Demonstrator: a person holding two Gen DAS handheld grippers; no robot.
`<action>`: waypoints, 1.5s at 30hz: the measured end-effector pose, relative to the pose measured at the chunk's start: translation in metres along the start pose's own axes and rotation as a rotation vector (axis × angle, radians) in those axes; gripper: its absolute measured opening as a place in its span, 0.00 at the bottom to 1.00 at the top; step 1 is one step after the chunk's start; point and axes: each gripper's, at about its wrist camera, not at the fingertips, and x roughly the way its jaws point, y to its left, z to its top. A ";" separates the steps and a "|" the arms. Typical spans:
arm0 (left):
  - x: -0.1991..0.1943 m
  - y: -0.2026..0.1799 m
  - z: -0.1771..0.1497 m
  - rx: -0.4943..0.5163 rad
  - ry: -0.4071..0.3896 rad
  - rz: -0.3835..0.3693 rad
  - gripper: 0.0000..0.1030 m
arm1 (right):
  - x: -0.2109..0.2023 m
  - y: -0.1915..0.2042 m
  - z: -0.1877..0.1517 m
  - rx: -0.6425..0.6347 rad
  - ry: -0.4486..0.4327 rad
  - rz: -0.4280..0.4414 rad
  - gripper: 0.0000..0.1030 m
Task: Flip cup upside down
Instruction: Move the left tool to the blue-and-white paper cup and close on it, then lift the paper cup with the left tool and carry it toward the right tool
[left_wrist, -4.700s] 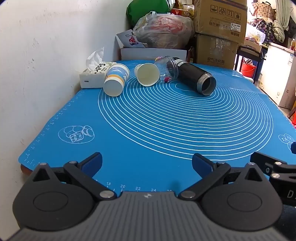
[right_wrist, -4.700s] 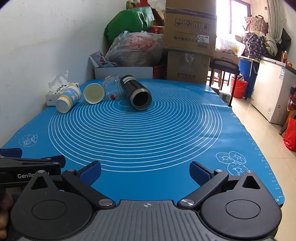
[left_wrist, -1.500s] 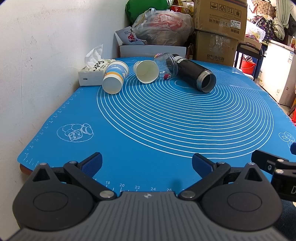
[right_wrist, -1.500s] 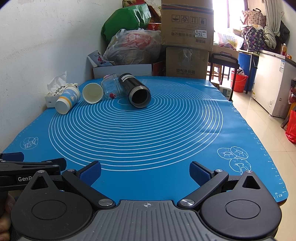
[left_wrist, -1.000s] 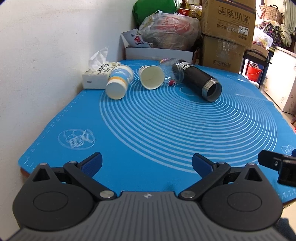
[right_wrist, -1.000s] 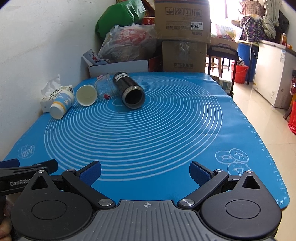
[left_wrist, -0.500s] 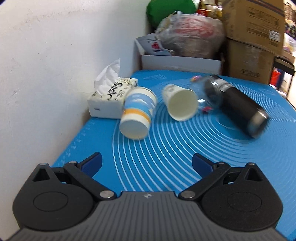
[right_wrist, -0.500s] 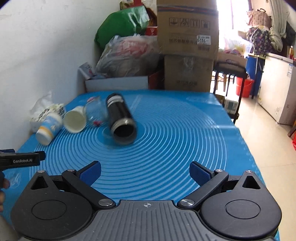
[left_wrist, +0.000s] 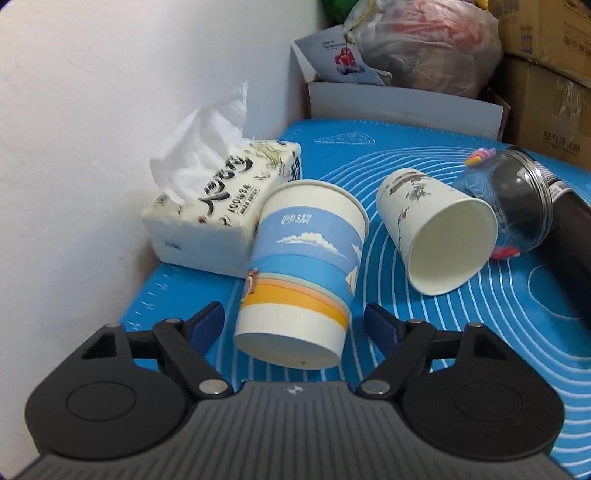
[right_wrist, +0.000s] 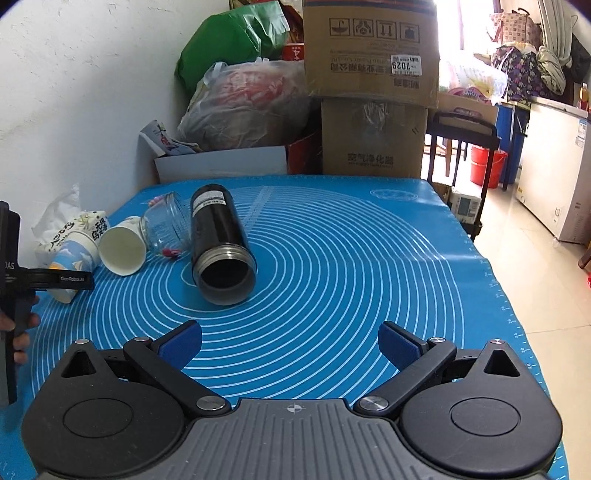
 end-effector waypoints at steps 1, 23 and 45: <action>0.001 0.002 0.001 -0.010 0.003 -0.002 0.75 | 0.002 -0.001 0.000 0.003 0.004 0.000 1.00; -0.108 -0.014 -0.041 0.007 -0.054 -0.197 0.56 | -0.023 -0.003 -0.012 0.032 0.017 -0.005 1.00; -0.135 -0.072 -0.102 0.088 0.063 -0.285 0.57 | -0.035 -0.008 -0.042 0.028 0.086 -0.004 1.00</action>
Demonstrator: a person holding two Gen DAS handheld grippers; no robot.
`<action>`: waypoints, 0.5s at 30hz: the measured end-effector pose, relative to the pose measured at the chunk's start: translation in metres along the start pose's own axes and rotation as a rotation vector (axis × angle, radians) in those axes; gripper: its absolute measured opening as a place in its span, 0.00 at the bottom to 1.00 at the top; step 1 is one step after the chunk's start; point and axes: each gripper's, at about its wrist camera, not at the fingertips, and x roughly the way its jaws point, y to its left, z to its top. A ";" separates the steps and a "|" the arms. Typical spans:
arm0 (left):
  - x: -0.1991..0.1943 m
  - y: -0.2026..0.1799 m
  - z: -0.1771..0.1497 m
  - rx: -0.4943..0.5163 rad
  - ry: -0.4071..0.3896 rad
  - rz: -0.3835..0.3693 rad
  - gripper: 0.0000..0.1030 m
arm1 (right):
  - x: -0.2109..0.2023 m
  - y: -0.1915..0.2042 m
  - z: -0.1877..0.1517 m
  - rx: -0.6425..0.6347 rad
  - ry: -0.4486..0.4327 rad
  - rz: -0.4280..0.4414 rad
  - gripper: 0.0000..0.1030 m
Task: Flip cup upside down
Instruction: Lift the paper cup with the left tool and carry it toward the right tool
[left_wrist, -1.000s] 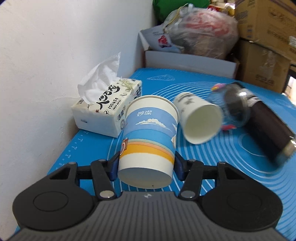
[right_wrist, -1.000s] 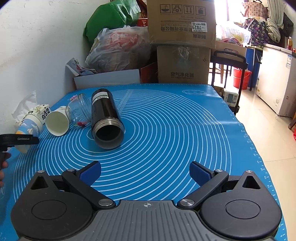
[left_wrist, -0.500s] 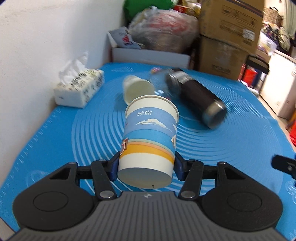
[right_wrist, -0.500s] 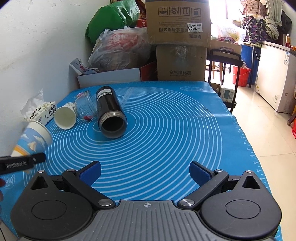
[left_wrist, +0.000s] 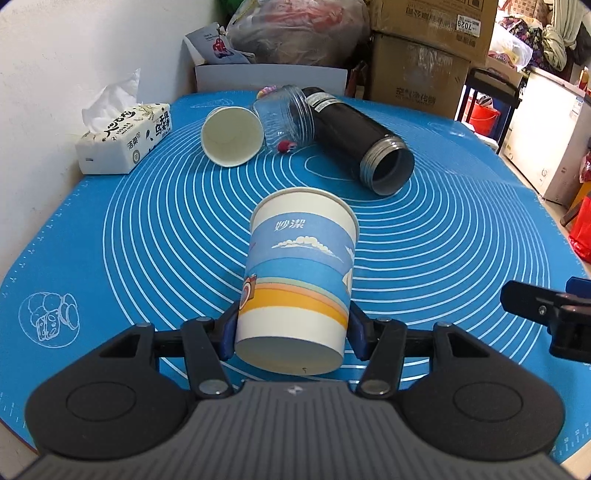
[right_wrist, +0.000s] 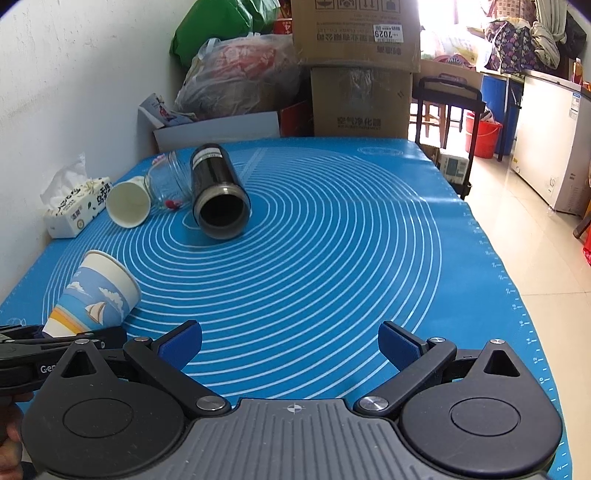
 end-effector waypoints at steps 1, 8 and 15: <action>0.001 -0.001 -0.001 0.008 0.006 0.000 0.57 | 0.001 0.000 -0.001 0.001 0.001 -0.002 1.00; 0.001 -0.001 -0.003 -0.008 0.013 -0.031 0.67 | 0.003 0.001 -0.002 -0.002 0.007 -0.001 1.00; 0.001 -0.001 -0.003 -0.023 0.018 -0.030 0.77 | 0.003 0.002 -0.001 -0.010 0.004 -0.001 1.00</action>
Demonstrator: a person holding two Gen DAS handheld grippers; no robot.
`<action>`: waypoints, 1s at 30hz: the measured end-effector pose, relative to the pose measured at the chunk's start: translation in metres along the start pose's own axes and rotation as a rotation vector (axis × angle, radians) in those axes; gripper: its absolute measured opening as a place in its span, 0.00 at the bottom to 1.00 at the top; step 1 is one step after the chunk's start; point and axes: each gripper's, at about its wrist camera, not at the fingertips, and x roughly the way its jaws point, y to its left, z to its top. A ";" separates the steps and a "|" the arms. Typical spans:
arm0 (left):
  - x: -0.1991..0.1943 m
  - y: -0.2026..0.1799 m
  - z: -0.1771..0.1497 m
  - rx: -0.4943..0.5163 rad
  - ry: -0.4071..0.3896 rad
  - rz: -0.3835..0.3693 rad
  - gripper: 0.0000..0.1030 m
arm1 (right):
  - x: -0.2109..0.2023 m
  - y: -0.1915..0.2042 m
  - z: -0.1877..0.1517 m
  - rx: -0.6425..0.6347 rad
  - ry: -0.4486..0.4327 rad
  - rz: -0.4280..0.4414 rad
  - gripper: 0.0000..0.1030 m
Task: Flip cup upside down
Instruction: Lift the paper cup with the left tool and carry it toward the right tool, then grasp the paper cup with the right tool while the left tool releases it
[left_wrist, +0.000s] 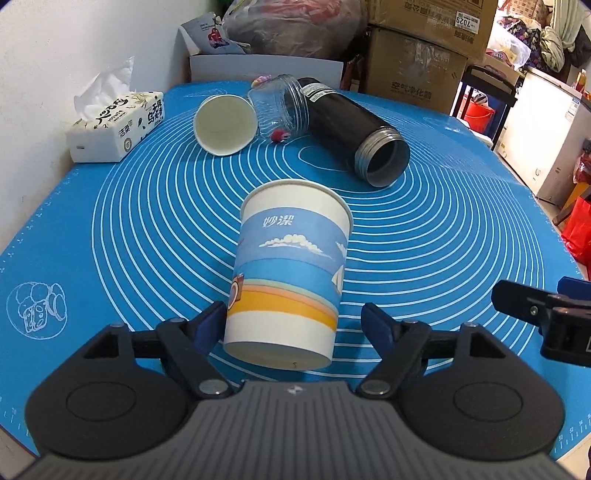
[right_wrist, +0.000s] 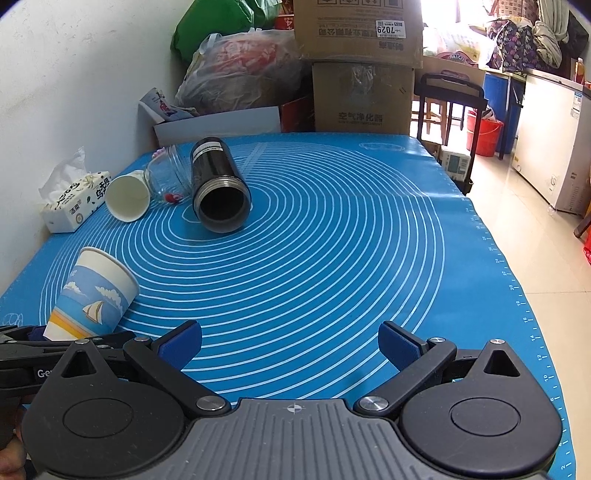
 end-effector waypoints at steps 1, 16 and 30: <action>0.000 0.000 0.000 -0.001 0.000 0.002 0.77 | 0.000 0.000 0.000 0.001 0.001 0.001 1.00; -0.014 0.004 0.005 -0.011 -0.061 -0.004 0.79 | -0.006 0.004 0.003 -0.014 0.001 -0.005 1.00; -0.079 0.018 0.020 -0.046 -0.244 0.094 0.81 | -0.032 0.031 0.029 -0.270 -0.111 -0.139 1.00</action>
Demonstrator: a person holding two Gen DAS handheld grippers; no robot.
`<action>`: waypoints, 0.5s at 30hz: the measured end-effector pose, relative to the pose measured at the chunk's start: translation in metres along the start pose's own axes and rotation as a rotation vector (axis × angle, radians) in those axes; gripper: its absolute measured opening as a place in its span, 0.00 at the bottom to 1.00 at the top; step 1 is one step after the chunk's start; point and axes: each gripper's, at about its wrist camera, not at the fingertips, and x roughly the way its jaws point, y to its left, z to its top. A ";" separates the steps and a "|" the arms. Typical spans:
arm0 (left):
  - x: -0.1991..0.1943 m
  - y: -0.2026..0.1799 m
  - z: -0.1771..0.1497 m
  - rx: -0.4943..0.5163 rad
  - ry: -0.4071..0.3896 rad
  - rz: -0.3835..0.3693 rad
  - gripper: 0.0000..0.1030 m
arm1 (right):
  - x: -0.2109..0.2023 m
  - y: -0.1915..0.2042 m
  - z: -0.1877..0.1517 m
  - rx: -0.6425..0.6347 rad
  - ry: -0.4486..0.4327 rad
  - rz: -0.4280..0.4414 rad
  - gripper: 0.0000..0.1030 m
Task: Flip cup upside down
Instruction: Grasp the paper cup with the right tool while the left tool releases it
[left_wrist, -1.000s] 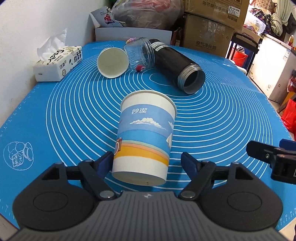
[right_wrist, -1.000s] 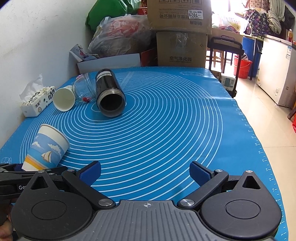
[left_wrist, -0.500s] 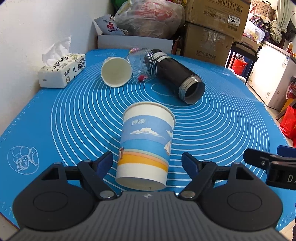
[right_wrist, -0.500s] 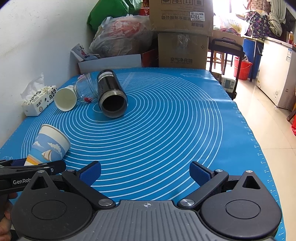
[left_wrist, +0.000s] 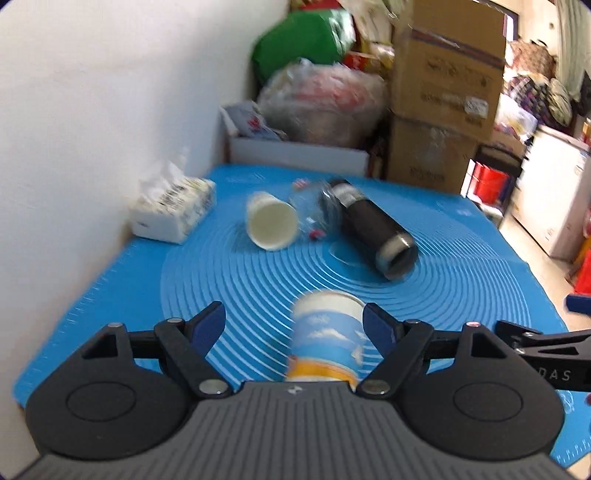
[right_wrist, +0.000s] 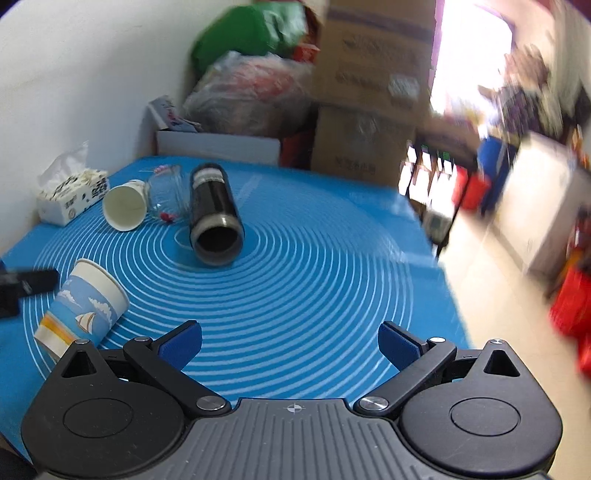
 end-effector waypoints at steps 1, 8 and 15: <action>-0.003 0.005 0.000 -0.007 -0.007 0.019 0.83 | -0.002 0.004 0.005 -0.057 -0.011 -0.016 1.00; -0.006 0.038 -0.006 -0.079 -0.014 0.171 0.89 | -0.010 0.055 0.039 -0.620 -0.037 -0.159 1.00; -0.007 0.075 -0.016 -0.229 0.011 0.230 0.90 | -0.007 0.122 0.031 -1.256 -0.070 -0.288 1.00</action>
